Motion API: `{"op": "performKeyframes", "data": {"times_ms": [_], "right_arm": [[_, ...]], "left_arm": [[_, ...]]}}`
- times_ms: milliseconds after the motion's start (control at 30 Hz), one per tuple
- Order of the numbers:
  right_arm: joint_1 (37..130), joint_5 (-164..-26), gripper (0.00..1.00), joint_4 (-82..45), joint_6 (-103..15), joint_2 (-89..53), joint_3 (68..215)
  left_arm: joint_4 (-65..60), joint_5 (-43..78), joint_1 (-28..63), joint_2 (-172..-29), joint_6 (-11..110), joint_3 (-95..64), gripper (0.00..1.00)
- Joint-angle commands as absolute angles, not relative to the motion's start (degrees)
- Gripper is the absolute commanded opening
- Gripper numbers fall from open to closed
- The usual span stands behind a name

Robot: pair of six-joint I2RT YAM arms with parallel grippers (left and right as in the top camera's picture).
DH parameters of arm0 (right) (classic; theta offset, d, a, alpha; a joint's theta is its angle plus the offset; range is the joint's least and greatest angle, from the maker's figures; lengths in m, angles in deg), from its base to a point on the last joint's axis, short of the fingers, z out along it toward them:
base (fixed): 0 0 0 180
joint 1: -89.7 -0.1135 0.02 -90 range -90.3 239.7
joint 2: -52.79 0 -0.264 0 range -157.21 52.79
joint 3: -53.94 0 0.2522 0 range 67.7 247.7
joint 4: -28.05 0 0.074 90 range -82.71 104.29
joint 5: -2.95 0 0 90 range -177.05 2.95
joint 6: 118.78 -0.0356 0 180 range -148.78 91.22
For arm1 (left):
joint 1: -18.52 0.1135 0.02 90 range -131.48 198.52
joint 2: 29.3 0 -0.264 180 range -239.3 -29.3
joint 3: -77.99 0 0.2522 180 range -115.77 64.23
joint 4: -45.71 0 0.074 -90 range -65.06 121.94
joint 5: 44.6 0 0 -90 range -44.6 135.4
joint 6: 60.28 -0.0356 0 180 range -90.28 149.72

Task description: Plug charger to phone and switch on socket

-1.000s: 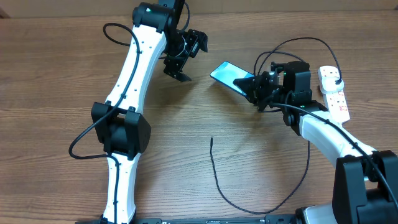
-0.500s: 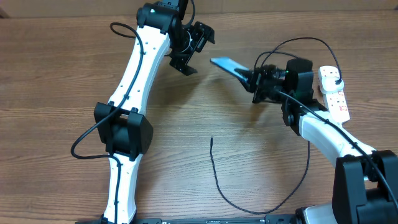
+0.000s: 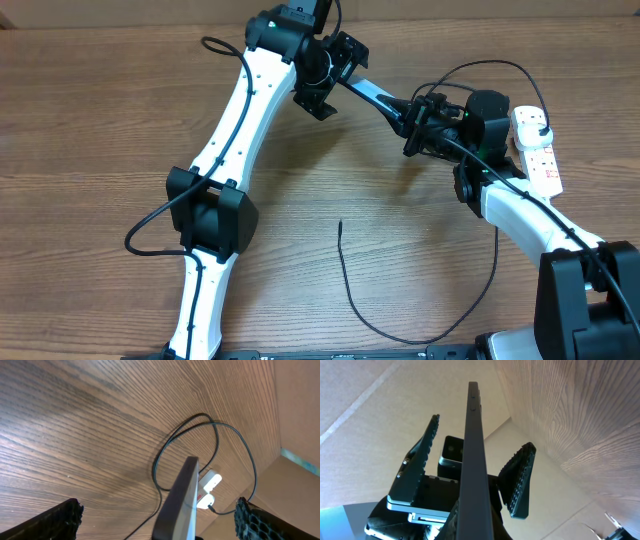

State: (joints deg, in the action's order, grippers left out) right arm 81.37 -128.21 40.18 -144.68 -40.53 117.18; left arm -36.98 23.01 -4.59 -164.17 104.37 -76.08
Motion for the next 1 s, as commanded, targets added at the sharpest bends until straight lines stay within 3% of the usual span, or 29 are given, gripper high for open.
{"op": "performKeyframes", "data": {"times_ms": [0, 533, 967], "right_arm": [[81.41, -129.11, 0.04, 41.27, -147.32, -40.13, 118.25], [80.38, -128.19, 0.04, 44.66, -152.63, -40.13, 118.25], [80.40, -128.00, 0.04, 44.68, -152.63, -40.13, 118.25]], "left_arm": [[-36.68, 25.06, -6.17, -163.45, 107.95, -77.67, 1.00], [-36.04, 26.90, -8.14, -163.45, 118.88, -77.67, 1.00], [-34.05, 26.44, -7.20, -163.45, 118.84, -77.67, 0.98]]}}
